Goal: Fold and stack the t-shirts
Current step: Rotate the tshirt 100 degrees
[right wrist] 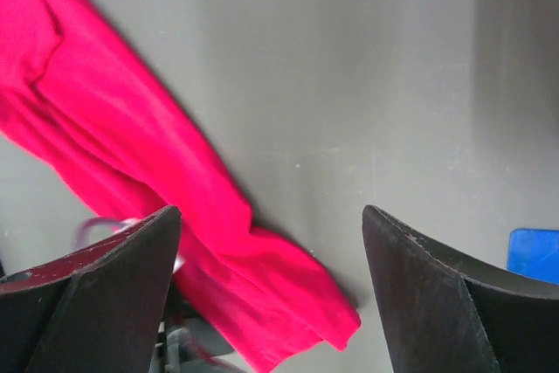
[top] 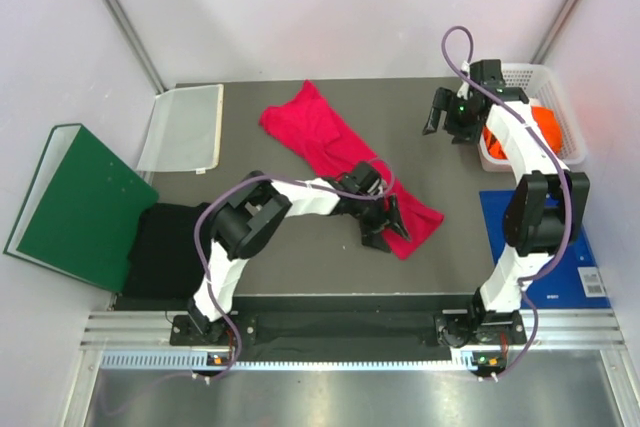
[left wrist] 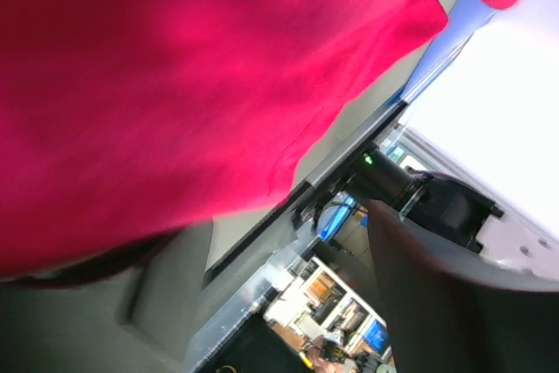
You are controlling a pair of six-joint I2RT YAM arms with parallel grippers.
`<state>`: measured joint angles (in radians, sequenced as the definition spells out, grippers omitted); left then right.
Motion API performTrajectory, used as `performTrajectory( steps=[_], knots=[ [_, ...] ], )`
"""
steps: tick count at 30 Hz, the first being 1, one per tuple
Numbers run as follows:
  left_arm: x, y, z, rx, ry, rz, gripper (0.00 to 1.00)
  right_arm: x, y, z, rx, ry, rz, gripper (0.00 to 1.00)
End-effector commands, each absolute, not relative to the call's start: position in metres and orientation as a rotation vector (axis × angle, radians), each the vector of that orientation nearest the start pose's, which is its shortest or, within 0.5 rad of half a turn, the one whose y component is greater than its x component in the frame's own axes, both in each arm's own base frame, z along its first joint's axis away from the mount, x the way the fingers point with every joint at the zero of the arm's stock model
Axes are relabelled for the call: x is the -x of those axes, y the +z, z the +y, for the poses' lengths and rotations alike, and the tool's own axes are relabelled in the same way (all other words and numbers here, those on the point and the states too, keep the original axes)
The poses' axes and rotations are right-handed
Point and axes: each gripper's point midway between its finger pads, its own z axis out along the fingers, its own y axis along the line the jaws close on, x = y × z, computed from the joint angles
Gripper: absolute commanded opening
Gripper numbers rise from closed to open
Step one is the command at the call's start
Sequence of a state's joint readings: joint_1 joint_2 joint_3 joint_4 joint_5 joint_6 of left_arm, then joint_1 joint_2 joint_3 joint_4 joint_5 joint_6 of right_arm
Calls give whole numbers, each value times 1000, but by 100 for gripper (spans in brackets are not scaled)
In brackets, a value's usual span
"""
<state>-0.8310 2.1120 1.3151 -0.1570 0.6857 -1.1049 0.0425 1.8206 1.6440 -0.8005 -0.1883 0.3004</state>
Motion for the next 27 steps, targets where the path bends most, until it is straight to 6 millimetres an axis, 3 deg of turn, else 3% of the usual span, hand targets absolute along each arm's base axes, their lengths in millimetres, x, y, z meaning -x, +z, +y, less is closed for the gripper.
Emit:
performTrajectory(
  steps=[1, 2, 4, 5, 11, 18, 19, 21, 25, 27],
  knots=[
    [-207, -31, -430, 195, -1035, 3120, 63, -429, 194, 65, -168, 425, 2465, 84],
    [-205, -35, -429, 199, -1014, 3133, 55, -427, 196, 63, -168, 429, 2463, 84],
    [-200, -45, -425, 207, -962, 3160, 15, -421, 192, 65, -161, 455, 2476, 84],
    [-196, -50, -415, 235, -874, 3190, 0, -418, 193, 67, -155, 465, 2472, 84],
    [-178, -29, -369, 215, -695, 3184, 0, -401, 175, 79, -159, 562, 2502, 85],
    [-125, -10, -284, 188, -380, 3278, 0, -383, 149, 91, -103, 569, 2567, 87],
    [-116, -1, -273, 185, -346, 3297, 0, -380, 145, 97, -79, 566, 2580, 90],
    [-98, -3, -251, 205, -276, 3339, 0, -377, 140, 101, -53, 535, 2596, 98],
    [-67, 11, -229, 258, -295, 3391, 0, -373, 129, 128, 46, 542, 2623, 100],
    [-50, 13, -208, 281, -196, 3433, 0, -374, 121, 138, 68, 553, 2642, 100]
  ],
)
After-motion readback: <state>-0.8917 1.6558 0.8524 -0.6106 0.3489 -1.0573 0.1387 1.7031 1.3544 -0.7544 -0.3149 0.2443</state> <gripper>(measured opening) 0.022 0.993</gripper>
